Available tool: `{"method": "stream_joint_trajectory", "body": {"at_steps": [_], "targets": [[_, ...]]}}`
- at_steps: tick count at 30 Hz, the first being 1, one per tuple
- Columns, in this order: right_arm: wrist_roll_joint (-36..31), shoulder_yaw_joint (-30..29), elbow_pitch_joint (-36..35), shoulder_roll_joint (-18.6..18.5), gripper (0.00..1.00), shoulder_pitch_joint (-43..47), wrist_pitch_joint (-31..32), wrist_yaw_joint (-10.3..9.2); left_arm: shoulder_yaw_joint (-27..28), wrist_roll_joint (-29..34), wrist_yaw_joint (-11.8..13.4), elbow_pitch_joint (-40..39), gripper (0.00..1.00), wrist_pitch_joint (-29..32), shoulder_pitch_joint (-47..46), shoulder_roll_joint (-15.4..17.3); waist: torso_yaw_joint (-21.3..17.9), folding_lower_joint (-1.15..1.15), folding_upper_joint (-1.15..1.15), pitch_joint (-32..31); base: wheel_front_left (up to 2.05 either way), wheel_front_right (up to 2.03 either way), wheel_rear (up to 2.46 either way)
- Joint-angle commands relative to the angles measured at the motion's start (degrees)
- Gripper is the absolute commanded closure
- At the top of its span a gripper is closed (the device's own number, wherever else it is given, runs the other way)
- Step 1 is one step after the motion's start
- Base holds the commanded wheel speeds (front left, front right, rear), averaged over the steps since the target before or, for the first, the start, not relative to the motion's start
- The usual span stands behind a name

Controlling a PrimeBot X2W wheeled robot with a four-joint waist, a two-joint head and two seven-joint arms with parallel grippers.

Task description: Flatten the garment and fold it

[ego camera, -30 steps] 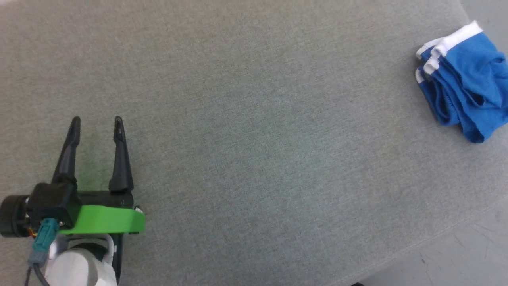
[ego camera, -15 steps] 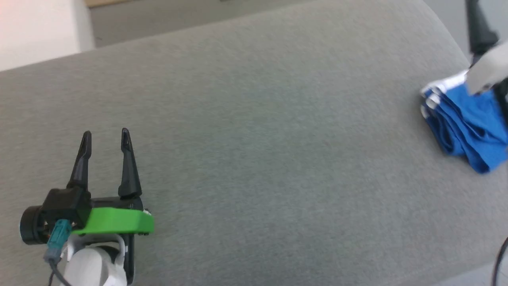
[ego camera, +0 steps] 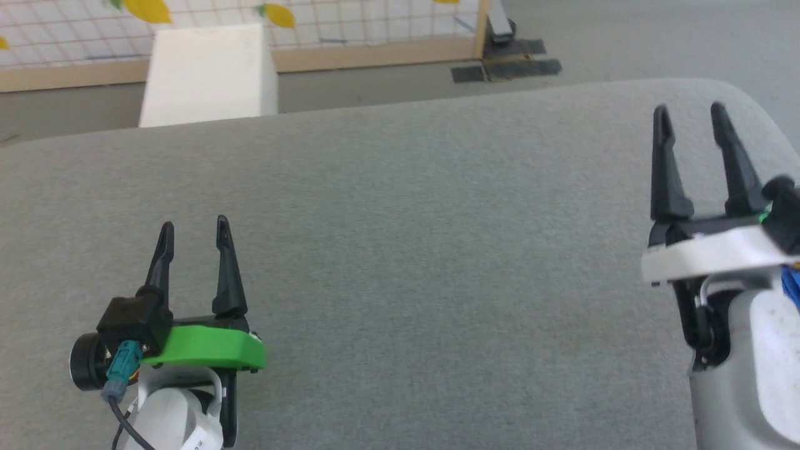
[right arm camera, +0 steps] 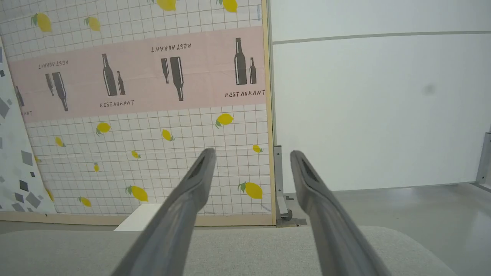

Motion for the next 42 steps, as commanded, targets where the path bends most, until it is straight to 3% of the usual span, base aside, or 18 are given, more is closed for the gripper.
{"method": "stream_joint_trajectory", "body": {"at_steps": [1, 10, 23, 42], "targets": [[0.9, 0.2, 0.9, 0.0, 0.00, 1.8, -1.0, -0.09, 0.1, -0.6, -0.2, 0.7, 0.00, -0.4, -0.6, -0.4, 4.0, 0.00, 0.00, -3.5, 0.00, 0.00, 0.00], [3.1, 1.9, 5.0, 0.1, 0.00, 8.3, -4.2, -0.09, 0.4, -1.3, -0.2, 3.5, 0.00, -0.6, -0.5, -1.7, 6.3, 0.00, 0.00, -4.7, 0.00, 0.00, 0.00], [3.0, 1.9, 5.3, 0.1, 0.00, 16.5, -5.1, -0.09, -0.6, 0.0, -0.5, 8.1, 0.00, -0.7, 0.7, -2.7, 7.7, 0.00, 0.00, -5.3, 0.00, 0.00, 0.00], [2.3, 3.8, 7.4, 0.1, 0.00, 19.2, -3.0, -0.09, -3.0, 0.1, -1.6, 14.9, 0.00, -0.1, 0.0, -2.1, 7.3, 0.00, 0.00, -5.9, 0.00, 0.00, 0.00]]}}
